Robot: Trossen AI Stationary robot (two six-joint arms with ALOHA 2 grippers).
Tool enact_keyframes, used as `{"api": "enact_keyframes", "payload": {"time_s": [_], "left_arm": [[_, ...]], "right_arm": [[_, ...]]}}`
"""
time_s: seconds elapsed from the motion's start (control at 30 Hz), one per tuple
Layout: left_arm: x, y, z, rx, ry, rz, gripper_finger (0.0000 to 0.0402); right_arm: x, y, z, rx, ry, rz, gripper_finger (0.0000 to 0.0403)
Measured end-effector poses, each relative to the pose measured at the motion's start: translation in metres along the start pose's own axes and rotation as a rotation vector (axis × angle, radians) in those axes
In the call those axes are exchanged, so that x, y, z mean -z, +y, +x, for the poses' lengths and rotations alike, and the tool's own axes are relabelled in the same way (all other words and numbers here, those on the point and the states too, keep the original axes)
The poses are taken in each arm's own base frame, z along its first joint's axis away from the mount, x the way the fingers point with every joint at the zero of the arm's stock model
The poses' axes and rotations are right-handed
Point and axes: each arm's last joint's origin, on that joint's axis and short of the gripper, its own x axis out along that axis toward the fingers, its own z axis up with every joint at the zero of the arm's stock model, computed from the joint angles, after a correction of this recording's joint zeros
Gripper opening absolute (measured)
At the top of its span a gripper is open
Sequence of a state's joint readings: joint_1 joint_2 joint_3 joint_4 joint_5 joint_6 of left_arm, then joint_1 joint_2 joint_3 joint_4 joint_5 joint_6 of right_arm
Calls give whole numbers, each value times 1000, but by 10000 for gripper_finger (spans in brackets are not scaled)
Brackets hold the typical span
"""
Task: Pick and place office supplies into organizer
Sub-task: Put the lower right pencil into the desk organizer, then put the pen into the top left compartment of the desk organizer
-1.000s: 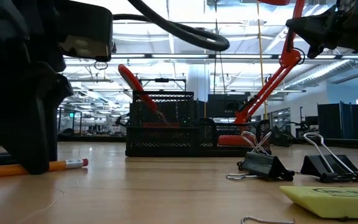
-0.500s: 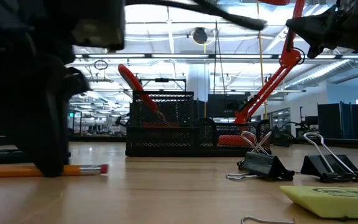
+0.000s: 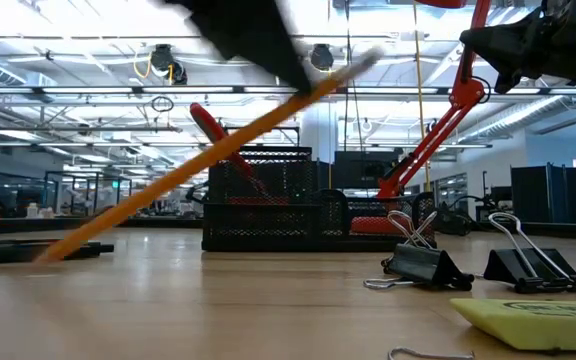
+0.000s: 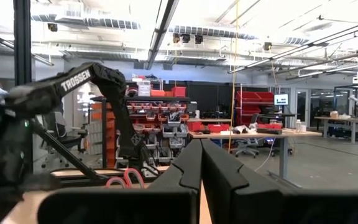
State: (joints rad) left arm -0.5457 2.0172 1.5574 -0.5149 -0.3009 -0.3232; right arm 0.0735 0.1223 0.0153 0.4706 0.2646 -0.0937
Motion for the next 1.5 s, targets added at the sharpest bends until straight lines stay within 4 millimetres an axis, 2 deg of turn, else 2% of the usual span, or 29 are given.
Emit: {"api": "enact_keyframes", "payload": {"time_s": [0.2, 0.37, 0.47, 0.53, 0.63, 0.7, 0.9, 1.03, 1.13, 1.23, 1.37, 1.5], "left_arm": [[-49, 22, -22, -81, -148, 202, 12], [-80, 44, -42, -193, -227, 332, 3], [-88, 62, -55, -267, -237, 407, 11], [-93, 75, -67, -303, -253, 395, 12], [-97, 89, -79, -217, -287, 308, 4], [-95, 89, -80, -180, -275, 274, 4], [-87, 77, -63, -32, -208, 267, 17], [-85, 74, -30, -32, -195, 243, 19], [-78, 71, 0, -33, -145, 241, 19], [-71, 73, 22, -36, -102, 205, 23], [-68, 78, 37, -22, -84, 180, 50], [-68, 80, 38, -9, -80, 161, 101]], "right_arm": [[0, 0, 0, 0, 2, -1, 4], [1, 0, 0, -1, 9, -2, 4], [1, 0, 0, -1, 9, -2, 4], [1, 0, 0, -2, 11, -3, 4], [2, 0, 0, -2, 16, -11, 4], [2, 0, 0, -2, 19, -24, 4], [3, 0, 0, -3, 34, -32, 4], [3, 0, 0, -2, 29, -30, 4], [3, 0, 0, -2, 28, -9, 4], [3, 0, 0, -3, 34, 5, 4], [4, 1, 1, -3, 38, 12, 4], [4, 1, 1, -4, 38, -6, 4]]}}
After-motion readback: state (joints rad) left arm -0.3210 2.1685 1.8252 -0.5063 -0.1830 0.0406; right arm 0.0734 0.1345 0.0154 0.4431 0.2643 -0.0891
